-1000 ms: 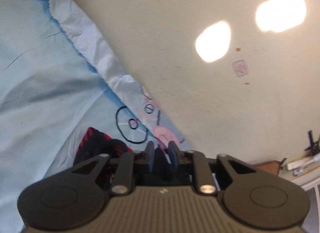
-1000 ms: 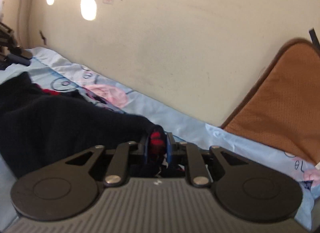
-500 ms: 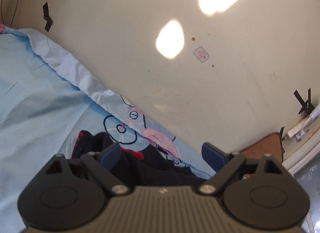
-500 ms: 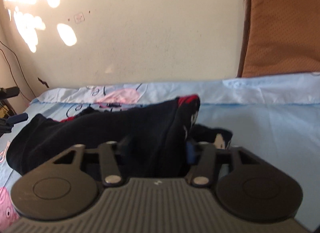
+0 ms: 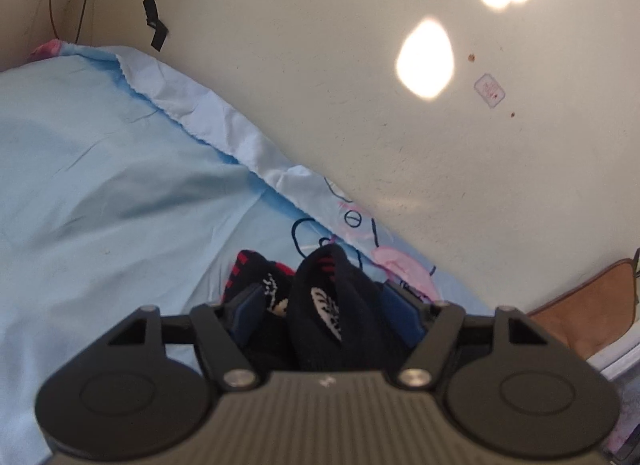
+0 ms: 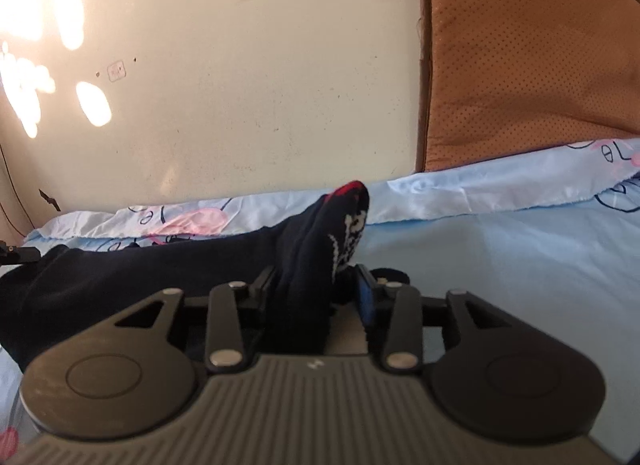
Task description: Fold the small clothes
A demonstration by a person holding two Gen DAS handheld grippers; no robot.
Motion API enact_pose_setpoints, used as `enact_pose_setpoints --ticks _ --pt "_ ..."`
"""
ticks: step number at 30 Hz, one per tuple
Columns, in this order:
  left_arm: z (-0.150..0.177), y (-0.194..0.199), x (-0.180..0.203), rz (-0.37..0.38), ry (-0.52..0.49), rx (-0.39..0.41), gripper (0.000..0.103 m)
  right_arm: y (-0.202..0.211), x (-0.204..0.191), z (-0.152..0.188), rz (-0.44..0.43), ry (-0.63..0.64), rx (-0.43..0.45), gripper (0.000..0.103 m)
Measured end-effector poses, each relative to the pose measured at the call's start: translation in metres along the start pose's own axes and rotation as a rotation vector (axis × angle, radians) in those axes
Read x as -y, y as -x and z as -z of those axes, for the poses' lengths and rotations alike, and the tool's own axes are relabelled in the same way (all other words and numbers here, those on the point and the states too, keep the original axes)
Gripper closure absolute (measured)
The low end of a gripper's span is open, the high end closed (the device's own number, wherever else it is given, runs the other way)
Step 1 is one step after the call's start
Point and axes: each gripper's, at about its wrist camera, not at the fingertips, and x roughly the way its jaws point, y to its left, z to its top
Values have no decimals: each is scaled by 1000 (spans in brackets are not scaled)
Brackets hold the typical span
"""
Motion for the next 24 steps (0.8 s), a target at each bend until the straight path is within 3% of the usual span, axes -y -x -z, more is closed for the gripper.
enact_pose_setpoints --ticks 1,5,7,8,9,10,13,17,21,24 --pt "0 8 3 4 -25 11 35 6 1 1 13 -6 14 51" --pt "9 21 20 35 -133 -6 37 27 3 10 47 -9 80 49" --pt "19 18 30 22 -193 -28 50 34 1 14 45 -9 96 50" --pt "25 15 34 17 -229 -39 71 37 -2 16 35 6 100 51" --pt "30 11 39 -6 -274 -51 92 38 -7 18 24 34 98 66" --pt "35 8 40 -33 -303 -51 92 37 -13 21 11 80 77 95" --pt "39 9 28 -73 -297 -6 93 28 -20 30 76 162 50 94" --pt "37 17 -3 -14 -133 5 93 24 3 27 110 33 58 94" --pt "41 16 -5 -7 -120 17 92 18 -2 32 148 48 69 94" --pt "43 13 -8 12 -99 22 89 16 11 30 167 -41 81 94"
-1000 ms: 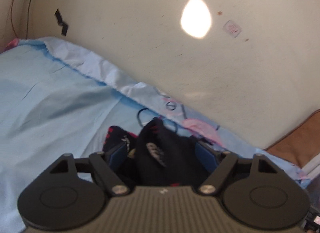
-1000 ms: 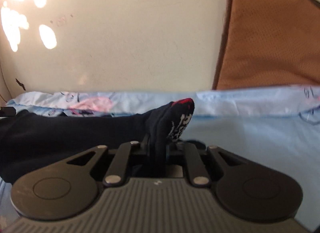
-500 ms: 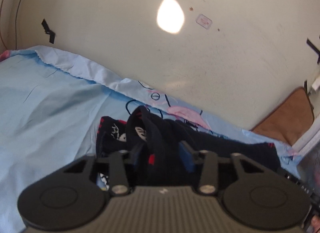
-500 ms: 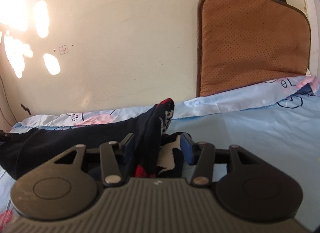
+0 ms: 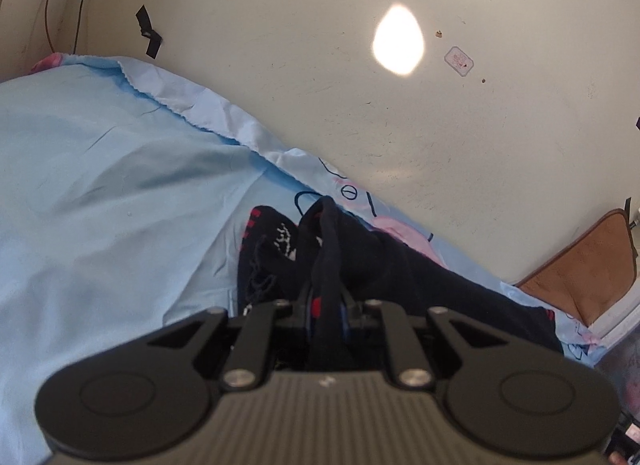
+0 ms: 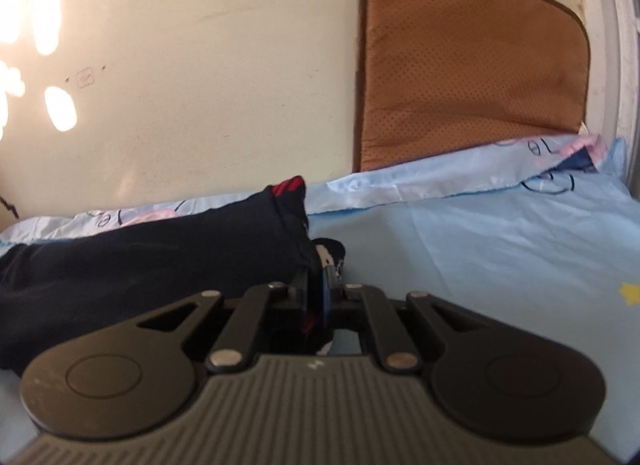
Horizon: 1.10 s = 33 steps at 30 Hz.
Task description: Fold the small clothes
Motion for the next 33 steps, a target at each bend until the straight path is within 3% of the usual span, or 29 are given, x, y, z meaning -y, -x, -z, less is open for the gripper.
enact_pose_setpoints --ticks 4,5,7,8,9,11,13,16,18,22,23,25,29,33 --pt "6 0 -5 53 9 19 83 -2 -7 1 33 24 -4 92" --pt "5 2 -6 73 12 13 74 1 -10 2 42 41 3 90" --pt "4 10 -5 118 14 -4 50 12 -8 3 43 13 28 72" --pt "5 15 -3 135 10 -7 36 20 -7 4 39 -3 45 67" --pt "7 21 -1 148 -8 -3 24 30 -7 4 35 -5 62 65" --pt "14 33 6 134 -79 4 13 48 -16 6 28 30 94 65" --pt "21 40 11 86 -151 8 13 63 -31 11 -11 87 116 65" --pt "27 42 8 36 -195 13 22 77 -67 20 -75 216 143 65" --pt "26 36 3 36 -175 -13 48 74 -97 26 -185 306 89 66" --pt "30 33 1 29 -204 1 63 55 -147 41 -276 454 18 68" --pt "30 33 1 35 -204 5 69 48 -154 43 -281 470 5 69" --pt "27 34 -4 53 -178 6 74 32 -165 47 -277 499 -52 96" --pt "18 40 -20 130 -74 20 78 34 -163 38 -222 477 -15 100" --pt "15 46 -20 153 -62 38 79 43 -141 33 -147 401 24 101"
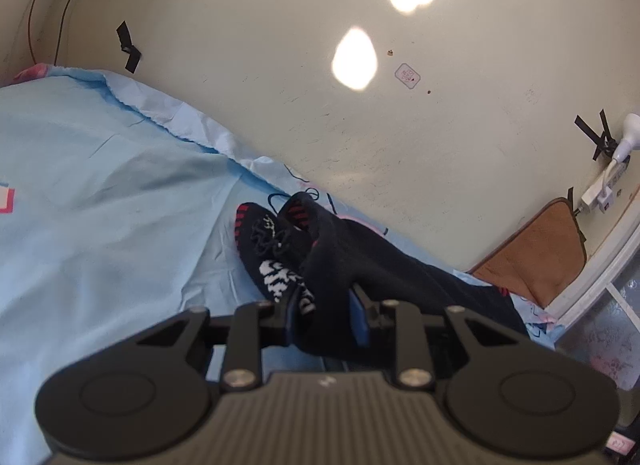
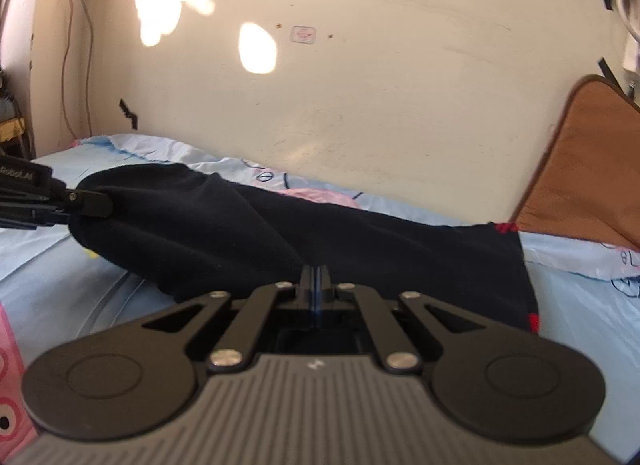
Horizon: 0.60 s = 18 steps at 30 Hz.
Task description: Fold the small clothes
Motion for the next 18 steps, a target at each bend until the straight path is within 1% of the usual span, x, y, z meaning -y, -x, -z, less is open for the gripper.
enact_pose_setpoints --ticks 1,2,3,4,5,6,7,8,9,10,11,12,13,15,16,17,18 --pt "-1 1 0 -9 -4 6 79 -1 1 3 67 9 7 101" --pt "-1 1 -3 -7 7 3 80 -4 5 8 93 10 -9 101" --pt "-2 0 -5 4 19 -10 80 -10 14 12 81 -37 -67 101" --pt "-3 -2 -7 10 22 -29 79 -13 24 16 50 -101 -93 101" --pt "-3 -4 -8 3 24 -42 77 -9 31 17 39 -140 -83 101" --pt "-3 -4 -8 -3 28 -50 72 -4 39 16 27 -179 -79 99" --pt "-3 -4 -10 -3 38 -49 71 3 49 15 6 -237 -60 97" --pt "-4 -1 -12 -1 48 -42 70 12 61 16 -3 -302 -32 97" --pt "-6 1 -15 -7 62 -32 64 21 73 16 6 -360 -8 91" --pt "-7 5 -18 -19 80 -14 61 33 87 20 40 -427 19 81" --pt "-10 9 -23 -41 107 15 58 42 100 24 73 -481 38 75" --pt "-11 14 -27 -53 134 42 58 49 113 28 99 -532 48 62" --pt "-14 21 -32 -71 170 83 58 55 125 33 120 -580 49 55" --pt "-18 32 -33 -83 204 160 58 63 148 44 131 -688 40 51" --pt "-20 34 -29 -71 201 180 58 64 156 50 114 -740 34 48" --pt "-22 35 -22 -50 183 183 58 64 164 56 86 -796 28 46" --pt "-24 32 -11 -19 149 168 56 61 170 60 54 -855 21 41"
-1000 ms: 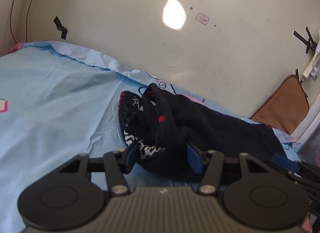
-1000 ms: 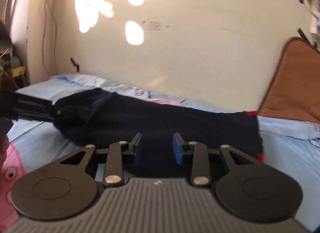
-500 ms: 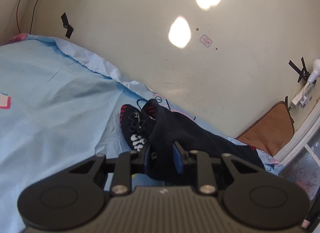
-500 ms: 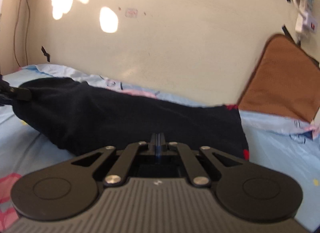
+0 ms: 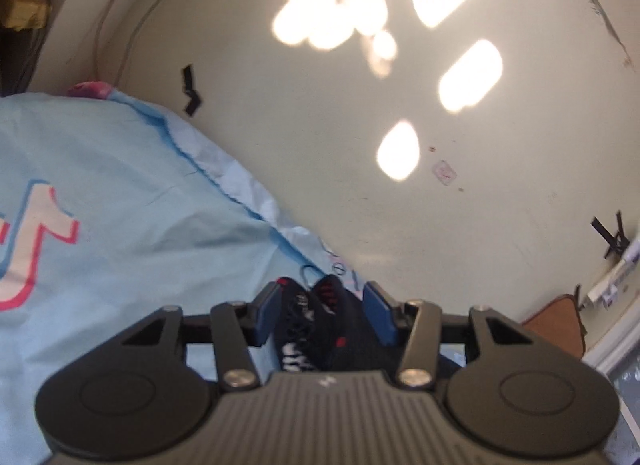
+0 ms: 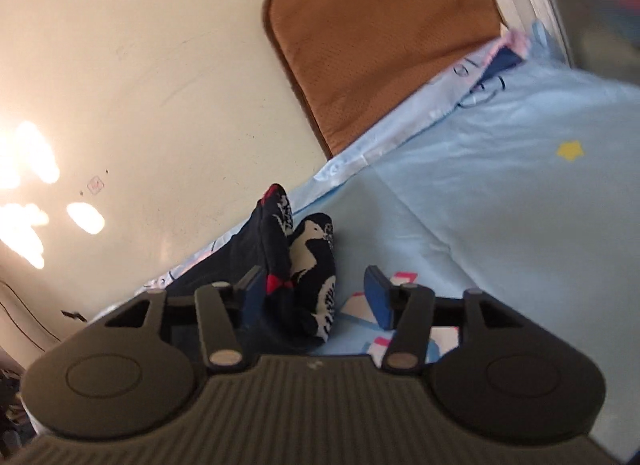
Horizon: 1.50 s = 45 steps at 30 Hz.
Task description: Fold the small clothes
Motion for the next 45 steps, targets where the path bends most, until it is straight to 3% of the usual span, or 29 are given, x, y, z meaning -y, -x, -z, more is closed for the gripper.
enact_pose_setpoints --ticks 3,7,10,13,16,21,31,37,39,45 --pt "6 -21 41 69 -114 -82 56 -15 7 0 -40 -107 -47 39" --pt "17 -63 82 169 -182 -206 56 -35 2 -2 -73 -124 -79 34" --pt "27 -105 90 125 -201 -282 56 -49 1 0 -83 -119 -97 33" --pt "41 -134 80 9 -218 -338 59 -62 1 2 -90 -125 -111 32" --pt "54 -132 77 11 -320 -269 63 -73 -8 4 -86 -32 -87 30" --pt "66 -131 90 -35 -419 -240 59 -76 -13 6 -127 -7 -92 22" --pt "65 -132 87 -4 -402 -238 52 -78 -14 7 -133 6 -95 21" --pt "65 -131 86 47 -397 -248 35 -79 -15 8 -137 14 -90 18" --pt "66 -131 87 87 -397 -258 18 -79 -16 9 -140 21 -89 16" --pt "69 -130 90 109 -417 -262 8 -80 -18 10 -136 31 -86 14"
